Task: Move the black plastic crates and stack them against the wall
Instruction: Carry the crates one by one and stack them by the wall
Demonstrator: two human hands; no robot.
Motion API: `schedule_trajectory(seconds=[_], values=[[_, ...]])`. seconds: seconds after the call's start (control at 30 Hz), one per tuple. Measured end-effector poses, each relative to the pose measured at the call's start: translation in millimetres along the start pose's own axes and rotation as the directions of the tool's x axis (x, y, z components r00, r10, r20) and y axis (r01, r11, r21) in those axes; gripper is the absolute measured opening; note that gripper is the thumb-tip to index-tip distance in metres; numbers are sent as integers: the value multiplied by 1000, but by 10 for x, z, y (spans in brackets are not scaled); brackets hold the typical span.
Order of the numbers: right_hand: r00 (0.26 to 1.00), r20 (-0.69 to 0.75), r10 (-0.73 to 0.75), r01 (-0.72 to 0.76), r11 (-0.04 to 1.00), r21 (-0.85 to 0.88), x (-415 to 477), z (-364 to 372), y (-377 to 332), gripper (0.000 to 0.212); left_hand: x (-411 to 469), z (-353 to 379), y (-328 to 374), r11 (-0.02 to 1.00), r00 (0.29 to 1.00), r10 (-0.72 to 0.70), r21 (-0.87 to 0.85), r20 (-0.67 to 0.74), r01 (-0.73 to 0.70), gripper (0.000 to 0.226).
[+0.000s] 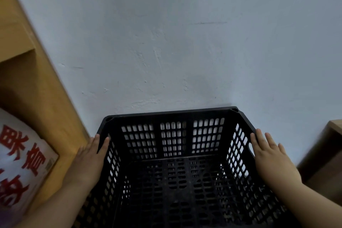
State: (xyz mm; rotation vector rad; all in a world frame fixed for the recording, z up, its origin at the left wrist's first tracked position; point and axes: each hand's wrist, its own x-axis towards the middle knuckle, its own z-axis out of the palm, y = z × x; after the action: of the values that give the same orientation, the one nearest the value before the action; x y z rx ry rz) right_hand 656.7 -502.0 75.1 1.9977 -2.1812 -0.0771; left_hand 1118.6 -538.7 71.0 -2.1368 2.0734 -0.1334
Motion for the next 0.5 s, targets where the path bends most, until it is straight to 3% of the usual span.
schedule_trajectory(seconds=[0.1, 0.23, 0.5], values=[[998, -68, -12, 7, 997, -73, 10, 71, 40, 78, -31, 11, 10, 1000, 1000, -6, 31, 4, 5, 103], [985, -162, -68, 61, 997, -48, 109, 193, 76, 85, 13, -49, 19, 999, 1000, -18, 41, 16, 17, 103], [979, -197, -59, 47, 997, -66, 55, 247, 99, 91, -68, -71, 63, 994, 1000, -19, 105, 18, 17, 103]])
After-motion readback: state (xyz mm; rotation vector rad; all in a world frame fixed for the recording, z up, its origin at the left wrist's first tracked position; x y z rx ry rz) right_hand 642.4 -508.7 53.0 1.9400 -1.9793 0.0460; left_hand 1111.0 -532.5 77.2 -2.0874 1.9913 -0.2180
